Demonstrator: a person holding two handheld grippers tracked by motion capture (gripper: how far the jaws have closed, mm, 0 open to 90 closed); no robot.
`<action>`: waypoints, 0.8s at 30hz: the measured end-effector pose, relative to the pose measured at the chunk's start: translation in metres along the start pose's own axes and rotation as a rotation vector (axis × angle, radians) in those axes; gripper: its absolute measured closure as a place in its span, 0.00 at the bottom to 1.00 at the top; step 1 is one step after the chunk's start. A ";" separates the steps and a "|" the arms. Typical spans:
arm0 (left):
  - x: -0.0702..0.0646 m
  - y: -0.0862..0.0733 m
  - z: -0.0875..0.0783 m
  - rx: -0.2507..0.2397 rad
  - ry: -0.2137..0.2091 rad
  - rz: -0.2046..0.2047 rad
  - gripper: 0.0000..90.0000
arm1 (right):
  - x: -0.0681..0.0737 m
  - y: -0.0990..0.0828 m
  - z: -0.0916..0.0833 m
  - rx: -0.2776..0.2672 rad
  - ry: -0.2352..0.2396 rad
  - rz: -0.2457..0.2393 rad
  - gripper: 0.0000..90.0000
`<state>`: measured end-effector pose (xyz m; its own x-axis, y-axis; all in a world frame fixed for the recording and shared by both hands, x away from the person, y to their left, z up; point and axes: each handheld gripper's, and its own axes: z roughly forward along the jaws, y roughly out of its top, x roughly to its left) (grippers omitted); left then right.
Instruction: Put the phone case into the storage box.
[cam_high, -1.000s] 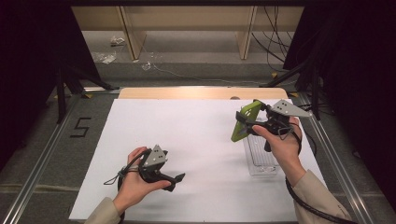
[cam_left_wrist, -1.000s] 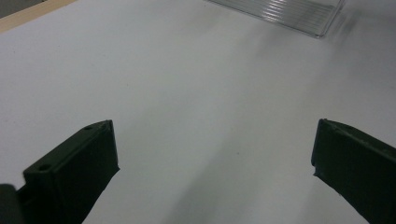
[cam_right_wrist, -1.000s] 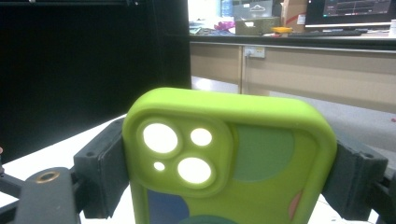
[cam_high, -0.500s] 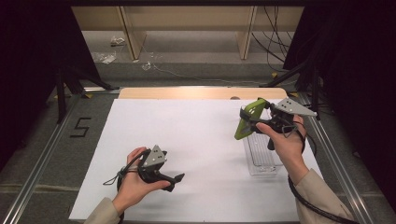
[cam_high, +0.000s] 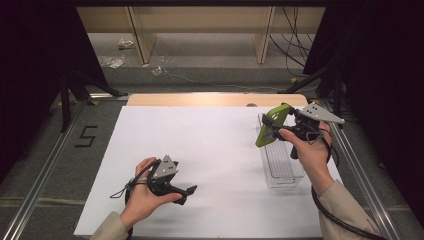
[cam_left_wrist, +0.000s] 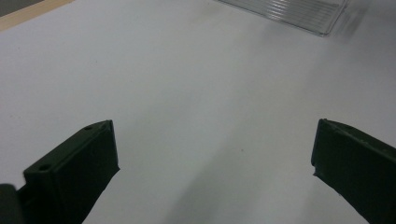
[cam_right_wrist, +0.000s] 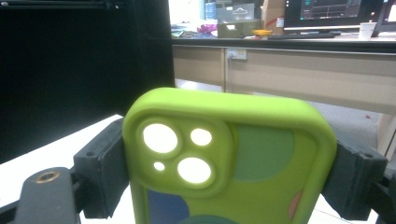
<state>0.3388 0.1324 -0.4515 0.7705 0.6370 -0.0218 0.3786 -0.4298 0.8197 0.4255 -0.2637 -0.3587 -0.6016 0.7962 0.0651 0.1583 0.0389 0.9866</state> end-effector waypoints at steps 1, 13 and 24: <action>0.000 0.000 0.000 0.000 0.000 0.000 0.00 | -0.001 0.000 0.000 0.001 -0.004 -0.001 0.18; 0.001 0.000 -0.001 0.001 0.001 -0.001 0.00 | -0.011 0.001 -0.004 -0.007 -0.041 0.002 0.18; 0.001 0.000 -0.001 0.000 0.001 -0.002 0.00 | -0.019 0.001 -0.007 -0.005 -0.075 0.001 0.18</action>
<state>0.3391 0.1335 -0.4509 0.7691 0.6387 -0.0231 0.3806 -0.4286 0.8194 0.4314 -0.2831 -0.3578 -0.5413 0.8390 0.0553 0.1550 0.0349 0.9873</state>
